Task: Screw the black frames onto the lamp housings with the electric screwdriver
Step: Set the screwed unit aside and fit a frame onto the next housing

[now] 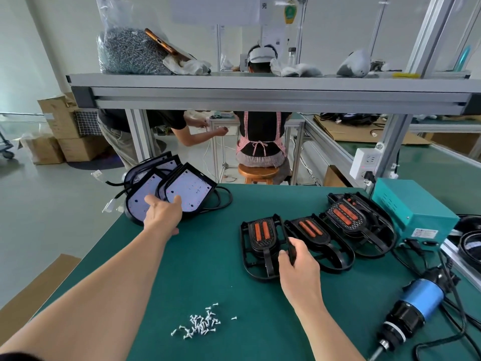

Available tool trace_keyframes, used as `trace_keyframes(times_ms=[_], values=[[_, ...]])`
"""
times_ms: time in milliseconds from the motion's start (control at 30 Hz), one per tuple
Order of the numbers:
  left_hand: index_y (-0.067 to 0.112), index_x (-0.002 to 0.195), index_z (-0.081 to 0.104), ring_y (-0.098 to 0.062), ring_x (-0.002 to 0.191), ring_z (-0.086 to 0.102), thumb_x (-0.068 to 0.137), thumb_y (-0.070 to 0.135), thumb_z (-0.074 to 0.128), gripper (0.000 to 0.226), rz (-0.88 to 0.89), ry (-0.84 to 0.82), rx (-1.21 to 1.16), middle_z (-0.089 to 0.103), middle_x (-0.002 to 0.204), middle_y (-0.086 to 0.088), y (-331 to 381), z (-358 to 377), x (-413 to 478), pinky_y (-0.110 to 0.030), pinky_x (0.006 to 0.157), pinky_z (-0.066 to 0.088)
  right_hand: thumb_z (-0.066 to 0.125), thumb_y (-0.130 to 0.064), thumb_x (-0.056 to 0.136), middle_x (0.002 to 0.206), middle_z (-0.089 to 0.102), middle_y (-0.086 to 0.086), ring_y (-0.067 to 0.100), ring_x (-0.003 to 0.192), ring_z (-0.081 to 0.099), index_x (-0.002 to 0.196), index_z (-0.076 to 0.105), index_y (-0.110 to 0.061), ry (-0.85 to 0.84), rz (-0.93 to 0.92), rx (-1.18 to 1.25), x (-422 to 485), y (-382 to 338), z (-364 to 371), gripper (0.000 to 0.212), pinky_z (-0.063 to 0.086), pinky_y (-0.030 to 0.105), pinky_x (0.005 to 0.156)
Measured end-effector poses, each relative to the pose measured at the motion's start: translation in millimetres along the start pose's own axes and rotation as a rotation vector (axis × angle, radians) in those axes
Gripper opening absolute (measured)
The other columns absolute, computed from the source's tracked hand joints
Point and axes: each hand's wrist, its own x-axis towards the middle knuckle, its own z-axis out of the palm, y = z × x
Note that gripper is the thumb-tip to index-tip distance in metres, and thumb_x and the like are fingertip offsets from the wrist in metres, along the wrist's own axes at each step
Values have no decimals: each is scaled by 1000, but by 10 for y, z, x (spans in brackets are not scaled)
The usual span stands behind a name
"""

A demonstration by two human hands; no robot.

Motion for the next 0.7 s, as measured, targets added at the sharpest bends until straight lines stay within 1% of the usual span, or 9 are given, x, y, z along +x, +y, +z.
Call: trace_keyframes(times_ms=[100, 167, 233, 300, 367, 433, 533, 600, 700], values=[[16, 126, 31, -28, 49, 70, 100, 37, 45, 36, -25, -7, -45, 60, 105, -10, -16, 30, 104, -29, 49, 49, 49, -20, 102, 122, 66, 13, 17, 94, 47, 146, 44, -17, 1, -15, -2, 8, 21, 5, 44, 50, 48, 97], [10, 128, 38, -27, 47, 69, 101, 25, 45, 31, -51, -7, -113, 65, 107, -16, -8, 71, 164, -28, 47, 50, 48, -19, 103, 120, 66, 15, 17, 92, 47, 146, 44, -17, 8, -25, -4, 15, 33, 11, 43, 51, 47, 94], [3, 133, 42, -26, 50, 69, 102, 18, 45, 34, -101, -26, -230, 67, 94, -19, 16, 113, 175, -35, 60, 60, 46, -19, 104, 121, 66, 17, 17, 92, 45, 146, 45, -17, 12, -30, -1, 25, 42, 19, 43, 50, 43, 89], [3, 137, 43, -26, 56, 70, 104, 17, 46, 37, -131, -45, -367, 61, 81, -15, 46, 149, 145, -40, 74, 63, 44, -20, 105, 121, 66, 18, 17, 92, 45, 146, 45, -17, 20, -36, 3, 32, 50, 22, 42, 49, 42, 87], [4, 139, 42, -24, 57, 70, 105, 20, 45, 38, -136, -50, -456, 57, 76, -10, 78, 162, 78, -34, 62, 61, 43, -21, 106, 121, 66, 17, 17, 93, 46, 145, 45, -17, 37, -38, 10, 31, 50, 16, 40, 51, 47, 94], [5, 136, 46, -20, 49, 69, 106, 20, 45, 35, -129, -56, -503, 59, 77, -11, 99, 157, -8, -28, 49, 53, 42, -23, 106, 121, 66, 15, 18, 94, 49, 144, 46, -17, 56, -38, 18, 31, 38, 6, 39, 51, 50, 99], [1, 134, 48, -13, 45, 66, 105, 18, 44, 34, -103, -94, -557, 66, 88, -11, 134, 155, -201, -25, 49, 49, 41, -22, 107, 122, 66, 14, 20, 99, 56, 143, 47, -14, 87, -43, 41, 28, 24, -8, 37, 49, 50, 100], [1, 135, 45, -18, 54, 67, 105, 19, 42, 35, -116, -105, -598, 64, 81, -10, 147, 162, -373, -24, 48, 48, 41, -21, 107, 122, 65, 13, 25, 106, 61, 142, 47, -13, 113, -36, 69, 23, 16, -16, 36, 49, 50, 100], [-1, 130, 46, -18, 49, 66, 103, 16, 39, 33, -77, -130, -606, 68, 77, -16, 132, 221, -654, -24, 43, 47, 40, -19, 107, 119, 66, 14, 31, 106, 62, 142, 46, -13, 170, -10, 132, 11, -12, -39, 36, 50, 50, 97]])
